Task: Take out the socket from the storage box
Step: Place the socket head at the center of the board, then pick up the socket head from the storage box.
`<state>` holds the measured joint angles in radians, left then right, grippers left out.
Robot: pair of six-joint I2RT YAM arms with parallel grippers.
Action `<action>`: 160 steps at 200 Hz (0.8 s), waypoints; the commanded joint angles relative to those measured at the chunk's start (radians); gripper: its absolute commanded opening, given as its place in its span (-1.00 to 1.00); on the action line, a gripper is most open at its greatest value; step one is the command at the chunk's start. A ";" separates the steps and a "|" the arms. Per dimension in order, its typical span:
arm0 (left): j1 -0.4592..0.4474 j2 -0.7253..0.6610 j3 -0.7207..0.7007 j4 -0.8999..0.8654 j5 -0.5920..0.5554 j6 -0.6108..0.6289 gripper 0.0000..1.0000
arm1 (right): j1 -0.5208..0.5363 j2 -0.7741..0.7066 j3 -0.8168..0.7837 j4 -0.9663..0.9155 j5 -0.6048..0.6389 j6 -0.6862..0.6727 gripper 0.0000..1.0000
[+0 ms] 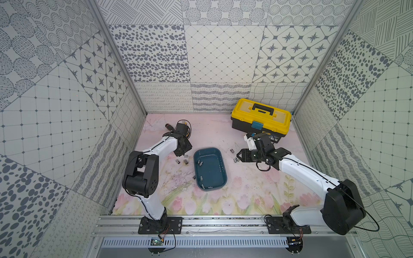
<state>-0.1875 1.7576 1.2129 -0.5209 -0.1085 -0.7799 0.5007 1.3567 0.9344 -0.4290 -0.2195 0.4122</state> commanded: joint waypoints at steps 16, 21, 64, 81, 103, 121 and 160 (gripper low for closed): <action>0.002 -0.095 0.019 -0.101 0.005 0.033 -0.07 | 0.050 0.008 0.038 0.091 -0.022 -0.030 -0.03; 0.003 -0.105 0.020 -0.108 0.008 0.034 -0.08 | 0.064 0.009 0.043 0.101 -0.017 -0.039 -0.03; 0.004 -0.203 0.012 -0.154 0.044 0.050 -0.04 | 0.191 0.075 0.118 0.153 0.028 -0.105 -0.02; 0.007 -0.240 0.007 -0.173 0.061 0.054 -0.03 | 0.242 0.127 0.160 0.162 0.057 -0.126 -0.02; 0.015 -0.286 0.000 -0.194 0.078 0.062 0.00 | 0.291 0.210 0.212 0.176 0.057 -0.139 -0.02; 0.023 -0.323 -0.003 -0.217 0.085 0.070 0.02 | 0.331 0.275 0.252 0.194 0.067 -0.169 -0.01; 0.043 -0.407 -0.019 -0.243 0.099 0.080 0.09 | 0.375 0.408 0.316 0.232 0.060 -0.210 0.01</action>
<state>-0.1619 1.4189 1.2049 -0.6865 -0.0467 -0.7341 0.8570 1.7031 1.2041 -0.2615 -0.1684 0.2497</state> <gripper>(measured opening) 0.538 0.503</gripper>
